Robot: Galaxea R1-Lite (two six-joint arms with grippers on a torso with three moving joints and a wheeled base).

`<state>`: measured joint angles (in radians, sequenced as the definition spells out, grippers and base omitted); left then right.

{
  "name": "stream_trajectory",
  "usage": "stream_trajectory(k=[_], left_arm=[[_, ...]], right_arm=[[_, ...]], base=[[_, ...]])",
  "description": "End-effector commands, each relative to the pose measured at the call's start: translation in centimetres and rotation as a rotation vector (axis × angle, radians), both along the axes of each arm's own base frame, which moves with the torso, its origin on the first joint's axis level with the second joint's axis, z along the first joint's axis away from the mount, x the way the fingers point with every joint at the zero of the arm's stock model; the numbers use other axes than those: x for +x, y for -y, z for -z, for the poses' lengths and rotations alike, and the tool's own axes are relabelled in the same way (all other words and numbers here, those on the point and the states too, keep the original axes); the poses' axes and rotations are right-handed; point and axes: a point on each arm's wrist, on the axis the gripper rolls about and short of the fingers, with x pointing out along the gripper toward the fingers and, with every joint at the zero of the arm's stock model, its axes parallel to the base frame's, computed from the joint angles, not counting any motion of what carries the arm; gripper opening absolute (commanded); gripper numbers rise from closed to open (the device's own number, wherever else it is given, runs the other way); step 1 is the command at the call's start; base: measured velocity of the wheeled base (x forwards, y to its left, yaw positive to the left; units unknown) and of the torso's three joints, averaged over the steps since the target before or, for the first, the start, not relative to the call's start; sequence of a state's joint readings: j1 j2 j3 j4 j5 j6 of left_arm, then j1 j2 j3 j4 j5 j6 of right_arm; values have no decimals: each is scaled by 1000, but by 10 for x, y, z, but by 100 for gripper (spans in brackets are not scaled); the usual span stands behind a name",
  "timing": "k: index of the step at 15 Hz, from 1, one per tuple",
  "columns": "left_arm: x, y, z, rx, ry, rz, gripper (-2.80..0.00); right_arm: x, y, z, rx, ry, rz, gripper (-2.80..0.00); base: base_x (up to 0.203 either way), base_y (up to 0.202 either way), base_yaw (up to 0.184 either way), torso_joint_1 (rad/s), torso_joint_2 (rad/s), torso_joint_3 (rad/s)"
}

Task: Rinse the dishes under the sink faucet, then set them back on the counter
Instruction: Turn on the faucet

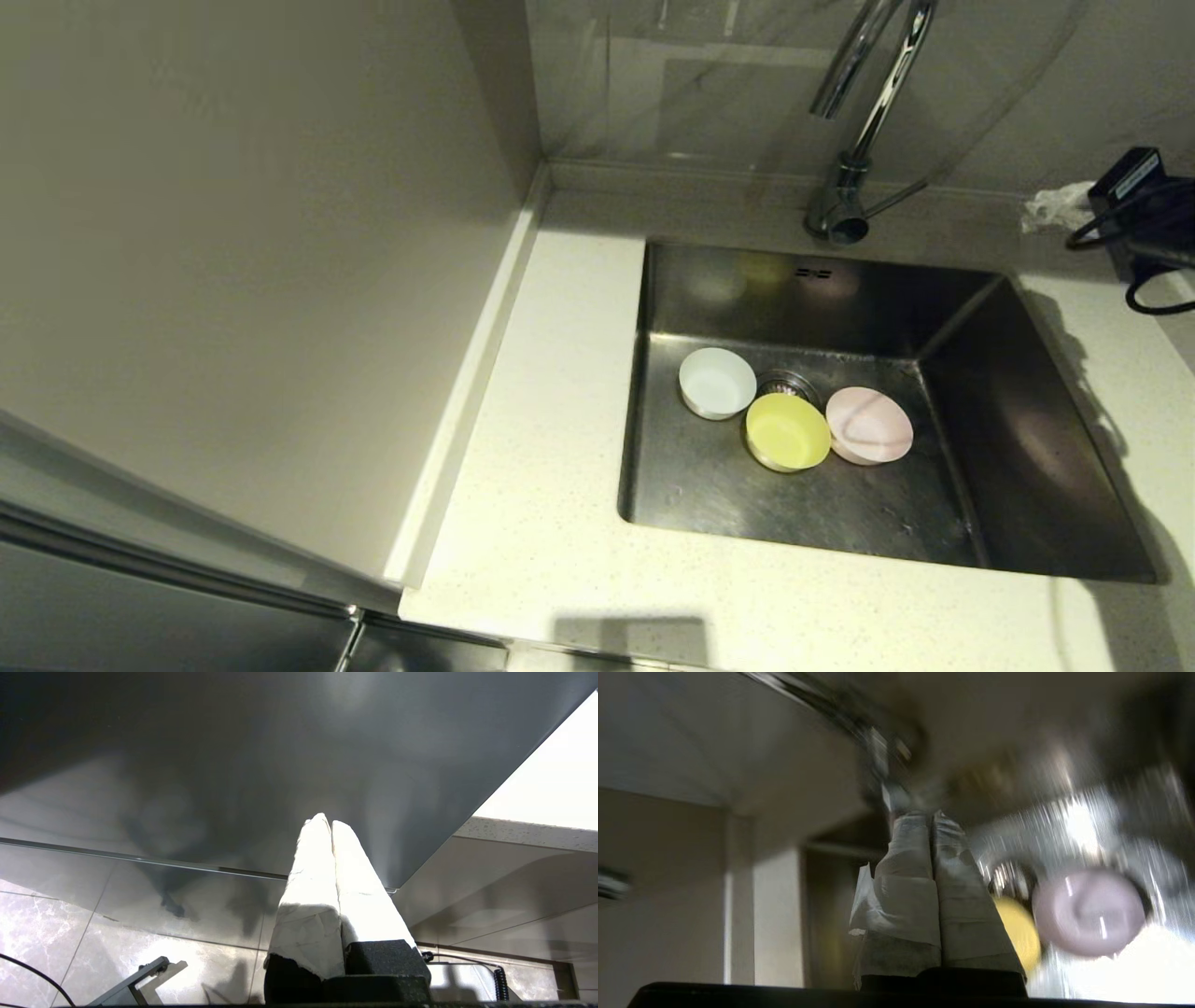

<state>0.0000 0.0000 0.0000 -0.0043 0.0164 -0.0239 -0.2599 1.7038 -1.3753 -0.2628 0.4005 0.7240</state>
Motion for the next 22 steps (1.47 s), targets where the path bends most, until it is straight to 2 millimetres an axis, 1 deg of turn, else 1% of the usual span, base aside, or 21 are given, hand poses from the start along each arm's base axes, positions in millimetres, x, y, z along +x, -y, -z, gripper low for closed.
stream_trajectory(k=[1,3,5,7,8,9,11,13,17,22], left_arm=[[0,0,0,-1,2,0,-280],[0,0,0,-1,2,0,-280],[0,0,0,-1,2,0,-280],[0,0,0,-1,2,0,-280],[0,0,0,-1,2,0,-280],[0,0,0,-1,2,0,-280],[0,0,0,-1,2,0,-280],[0,0,0,-1,2,0,-280],[0,0,0,-1,2,0,-280],[0,0,0,-1,2,0,-280]], right_arm=[[18,4,3,-147,117,-26,-280],[31,6,8,-339,166,-52,-280],[45,10,12,-460,186,-52,-280],[61,13,11,-484,211,-54,-280],[70,11,8,-490,231,-62,-280],[80,7,6,-494,249,-73,-280],[98,-7,5,-499,280,-105,-280],[111,-15,2,-539,320,-118,-280],[124,-30,-4,-559,382,-140,-280],[136,-31,5,-570,384,-144,-280]], base=[[0,0,0,0,0,0],[0,0,0,0,0,0],[0,0,0,0,0,0],[0,0,0,0,0,0],[0,0,0,0,0,0],[0,0,0,0,0,0],[0,0,0,0,0,0],[0,0,0,0,0,0],[0,0,0,0,0,0],[0,0,0,0,0,0]])
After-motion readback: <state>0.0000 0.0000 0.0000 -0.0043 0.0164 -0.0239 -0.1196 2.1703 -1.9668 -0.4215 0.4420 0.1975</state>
